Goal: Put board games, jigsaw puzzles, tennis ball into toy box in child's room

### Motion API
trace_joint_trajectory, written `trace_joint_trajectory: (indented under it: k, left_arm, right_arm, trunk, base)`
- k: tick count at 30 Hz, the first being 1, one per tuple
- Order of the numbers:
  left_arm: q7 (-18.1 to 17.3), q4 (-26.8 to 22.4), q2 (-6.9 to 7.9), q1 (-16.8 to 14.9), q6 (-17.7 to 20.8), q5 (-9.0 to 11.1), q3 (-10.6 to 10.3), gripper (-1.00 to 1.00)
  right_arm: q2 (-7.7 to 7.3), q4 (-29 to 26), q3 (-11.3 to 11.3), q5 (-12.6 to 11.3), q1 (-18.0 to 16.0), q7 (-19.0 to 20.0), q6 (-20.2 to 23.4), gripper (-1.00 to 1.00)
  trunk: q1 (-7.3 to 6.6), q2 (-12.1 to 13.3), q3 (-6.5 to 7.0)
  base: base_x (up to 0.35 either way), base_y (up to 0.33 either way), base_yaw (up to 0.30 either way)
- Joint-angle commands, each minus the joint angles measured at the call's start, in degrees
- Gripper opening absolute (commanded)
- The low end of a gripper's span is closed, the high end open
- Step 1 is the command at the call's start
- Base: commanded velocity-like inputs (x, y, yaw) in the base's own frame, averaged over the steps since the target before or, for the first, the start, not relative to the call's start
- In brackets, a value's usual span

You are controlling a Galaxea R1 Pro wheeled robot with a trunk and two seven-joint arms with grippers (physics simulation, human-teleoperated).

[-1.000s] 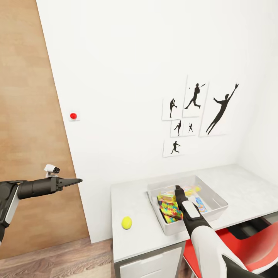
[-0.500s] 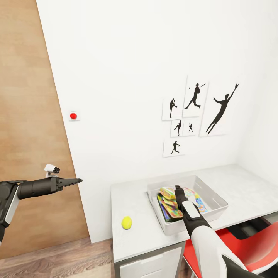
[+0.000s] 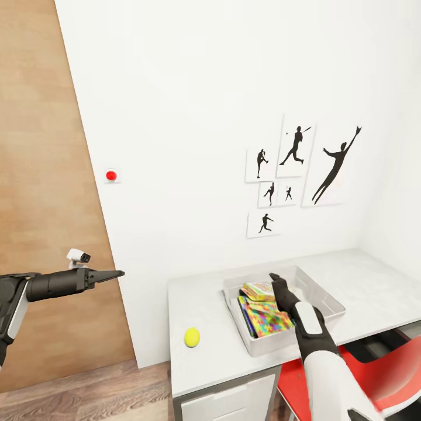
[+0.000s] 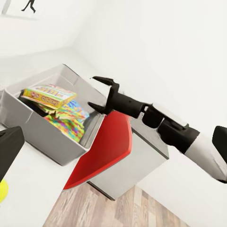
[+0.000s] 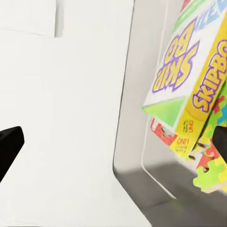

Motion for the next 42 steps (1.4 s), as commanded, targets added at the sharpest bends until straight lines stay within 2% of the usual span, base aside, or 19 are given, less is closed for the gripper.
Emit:
trace_joint_trajectory:
  k: [1,4,7,10,13,14,17,20,25,26,31,39,42]
  left_arm:
    - [-0.24,0.02,0.02,-0.01,0.61,-0.03,-0.01,1.0]
    - [-0.24,0.01,0.01,-0.01,0.61,-0.03,-0.01,1.0]
    - [-0.24,0.01,0.02,-0.01,0.61,-0.03,-0.01,1.0]
    - [-0.24,0.01,0.0,-0.01,0.61,-0.03,-0.01,1.0]
    - [-0.24,0.01,-0.03,-0.01,0.61,-0.03,-0.01,1.0]
    - [-0.24,0.01,-0.05,-0.01,0.61,-0.03,-0.01,1.0]
    - [-0.24,0.02,-0.08,-0.01,0.61,-0.03,-0.01,1.0]
    - [-0.24,0.01,-0.14,-0.01,0.61,-0.03,-0.03,1.0]
    - [-0.24,0.01,-0.16,-0.01,0.61,-0.03,-0.06,1.0]
    - [-0.24,0.01,-0.16,-0.01,0.61,-0.03,-0.07,1.0]
    - [-0.24,0.01,-0.17,-0.01,0.61,-0.03,-0.1,1.0]
    - [-0.24,0.01,-0.57,-0.01,0.61,-0.03,-0.22,1.0]
    - [-0.24,0.01,-0.59,-0.01,0.61,-0.03,-0.2,1.0]
  right_arm:
    - [0.02,-3.56,-0.17,-2.17,1.83,-0.4,1.61,1.0]
    - [-0.01,-9.57,-0.02,-5.27,5.45,-0.42,3.34,1.0]
    - [-0.05,-12.54,-0.02,-6.06,7.83,-0.38,5.29,1.0]
    - [-0.1,-15.35,0.0,-6.26,10.3,0.39,9.73,1.0]
    - [-0.11,-20.41,0.33,-6.14,13.24,4.84,18.19,1.0]
    - [-0.09,-22.39,0.44,-5.9,14.39,7.94,21.59,1.0]
    - [-0.1,-25.63,1.42,-5.58,16.88,14.41,25.13,1.0]
    - [-0.42,-26.99,4.06,-5.42,17.77,18.8,25.98,1.0]
    - [-3.01,-28.04,7.77,-5.33,18.04,27.44,25.7,1.0]
    - [-3.2,-28.07,8.06,-5.31,18.04,28.22,25.67,1.0]
    - [-3.4,-28.2,8.94,-5.25,18.08,29.51,25.61,1.0]
    - [-3.37,-28.22,14.14,-5.12,18.09,29.46,25.45,1.0]
    - [-3.37,-28.22,16.71,-5.11,18.08,29.13,24.68,1.0]
  trunk:
    - [0.03,-0.04,-0.03]
    - [0.03,-0.04,-0.03]
    - [0.03,-0.04,-0.03]
    - [0.03,-0.04,-0.03]
    - [0.03,-0.04,-0.03]
    - [0.03,-0.04,-0.03]
    - [0.03,-0.04,-0.03]
    - [0.03,-0.04,-0.03]
    - [0.03,-0.04,-0.03]
    - [0.03,-0.04,-0.03]
    - [0.03,-0.04,0.12]
    - [0.03,-0.04,0.82]
    - [0.03,-0.04,1.08]
  base:
    - [0.0,0.0,0.0]
    - [0.0,0.0,0.0]
    - [0.0,0.0,0.0]
    - [0.0,0.0,0.0]
    - [0.0,0.0,0.0]
    - [0.0,0.0,0.0]
    - [0.0,0.0,0.0]
    - [-0.029,0.016,0.0]
    - [-0.011,0.012,0.0]
    - [-0.002,0.002,0.0]
    - [0.0,0.0,0.0]
    - [-0.053,0.044,0.068]
    - [-0.021,0.019,0.169]
